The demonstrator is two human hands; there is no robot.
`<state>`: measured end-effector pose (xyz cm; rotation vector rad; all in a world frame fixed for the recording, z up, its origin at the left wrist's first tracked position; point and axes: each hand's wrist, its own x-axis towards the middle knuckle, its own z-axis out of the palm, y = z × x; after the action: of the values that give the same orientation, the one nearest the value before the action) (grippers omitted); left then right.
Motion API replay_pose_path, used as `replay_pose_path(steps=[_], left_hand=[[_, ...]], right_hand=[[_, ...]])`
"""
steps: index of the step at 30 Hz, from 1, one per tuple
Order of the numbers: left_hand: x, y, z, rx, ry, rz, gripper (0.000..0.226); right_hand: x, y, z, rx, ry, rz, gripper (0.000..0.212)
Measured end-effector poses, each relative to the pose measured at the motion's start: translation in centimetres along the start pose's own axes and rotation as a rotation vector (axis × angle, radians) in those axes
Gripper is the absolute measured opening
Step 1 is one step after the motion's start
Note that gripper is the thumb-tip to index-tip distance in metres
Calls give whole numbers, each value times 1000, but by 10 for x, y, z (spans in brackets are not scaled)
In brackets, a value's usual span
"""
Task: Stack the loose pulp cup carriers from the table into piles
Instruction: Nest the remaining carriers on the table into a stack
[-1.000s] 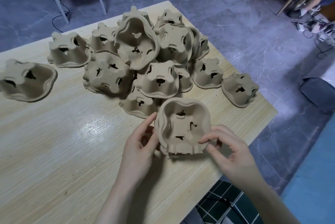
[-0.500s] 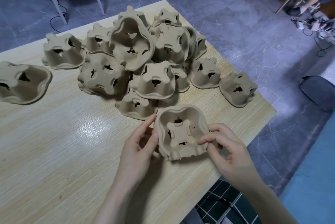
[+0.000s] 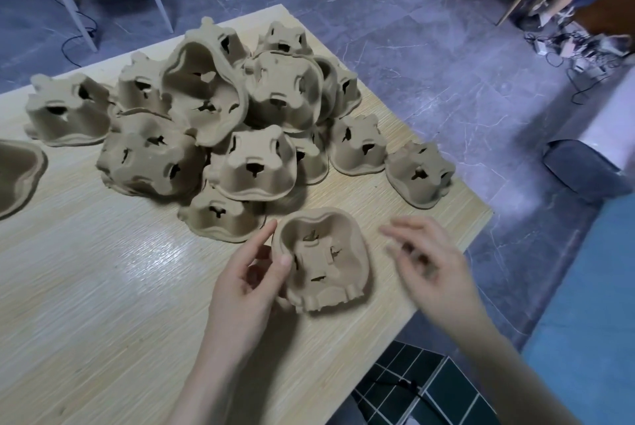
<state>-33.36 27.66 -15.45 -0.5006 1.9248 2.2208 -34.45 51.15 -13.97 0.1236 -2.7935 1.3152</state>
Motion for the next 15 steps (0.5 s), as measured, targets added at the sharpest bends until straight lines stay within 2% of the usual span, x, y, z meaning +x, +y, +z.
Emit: replay_pose_path(steps=[3,5,7,9,11,15], left_hand=[[3,-3,3,5,11,0,42],[5,-4,5,7,20,8,42],[6,-5,8,3,22,9,42],[7,-7,9,6,16,13,42],[8,-7,9,16,17,13,42],[8,-7,8,16,19,13,44]], right_hand=[[45,16,-25,-120,182,57,30],[79,27,-41,-253,229,199,30],[105,36,-53,-364,158,335,45],[122,42,-61,-372,28,417,58],[130,44,-64,-304,-55,438,61],[133,47,-61,-297,-69,376,69]])
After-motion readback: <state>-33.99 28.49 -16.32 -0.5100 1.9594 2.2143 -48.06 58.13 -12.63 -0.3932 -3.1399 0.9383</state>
